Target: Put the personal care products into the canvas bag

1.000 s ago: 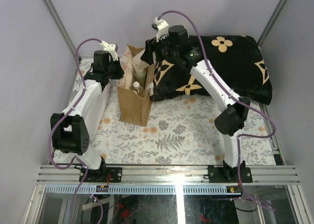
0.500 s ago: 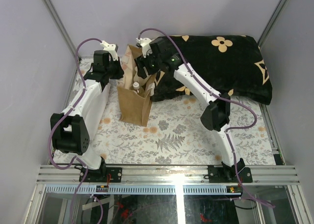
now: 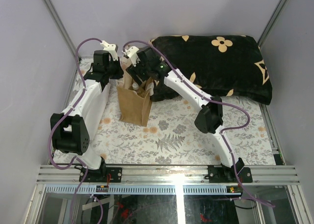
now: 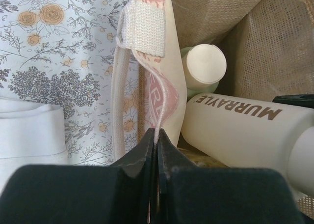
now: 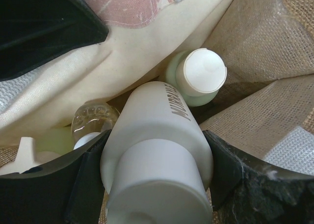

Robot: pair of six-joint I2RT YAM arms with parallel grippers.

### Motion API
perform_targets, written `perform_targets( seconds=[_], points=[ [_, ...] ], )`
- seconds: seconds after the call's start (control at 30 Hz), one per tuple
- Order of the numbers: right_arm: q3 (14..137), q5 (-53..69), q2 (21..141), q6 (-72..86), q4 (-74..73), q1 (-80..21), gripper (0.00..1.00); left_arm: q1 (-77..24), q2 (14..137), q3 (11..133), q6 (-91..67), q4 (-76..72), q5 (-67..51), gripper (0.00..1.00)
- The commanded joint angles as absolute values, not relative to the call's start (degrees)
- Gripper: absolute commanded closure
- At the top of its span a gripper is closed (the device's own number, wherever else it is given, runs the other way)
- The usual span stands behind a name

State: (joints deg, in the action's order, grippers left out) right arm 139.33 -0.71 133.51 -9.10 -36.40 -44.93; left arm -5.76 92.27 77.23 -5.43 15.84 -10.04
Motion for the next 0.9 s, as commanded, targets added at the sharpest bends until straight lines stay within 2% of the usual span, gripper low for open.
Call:
perform_targets(
  seconds=[0.0,0.07,0.13,0.37,0.7,0.73,0.83,0.87],
  points=[
    [141.28,-2.91,133.31,-10.67,-32.67,-45.61,0.77,-6.16,92.46,78.95,-4.44,13.27,-10.43,1.00],
    [140.83,-3.93,133.59,-10.81,-32.53,-45.61,0.64,-6.16,92.46,78.99,-4.60,13.19,-10.67,1.00],
    [140.72,-4.52,133.68,-10.82,-32.44,-45.57,0.45,-6.22,92.46,79.01,-4.62,13.18,-10.71,1.00],
    [140.01,-6.02,133.23,-9.71,-28.90,-45.61,0.05,-6.15,92.59,79.21,-4.76,13.10,-10.89,1.00],
    [139.06,-5.54,134.02,-8.37,-26.02,-45.53,0.05,-6.18,91.94,78.14,-5.02,12.93,-10.42,1.00],
    [139.04,-5.03,134.09,-8.23,-25.87,-45.53,0.13,-6.18,92.01,78.12,-5.08,12.84,-10.41,1.00],
    [139.25,-3.46,134.51,-7.04,-25.50,-45.44,0.55,-6.20,92.02,78.07,-5.04,12.85,-10.32,1.00],
    [139.30,-2.85,134.71,-6.51,-25.24,-45.44,0.66,-6.20,92.02,78.12,-5.06,12.83,-10.32,1.00]
  ],
)
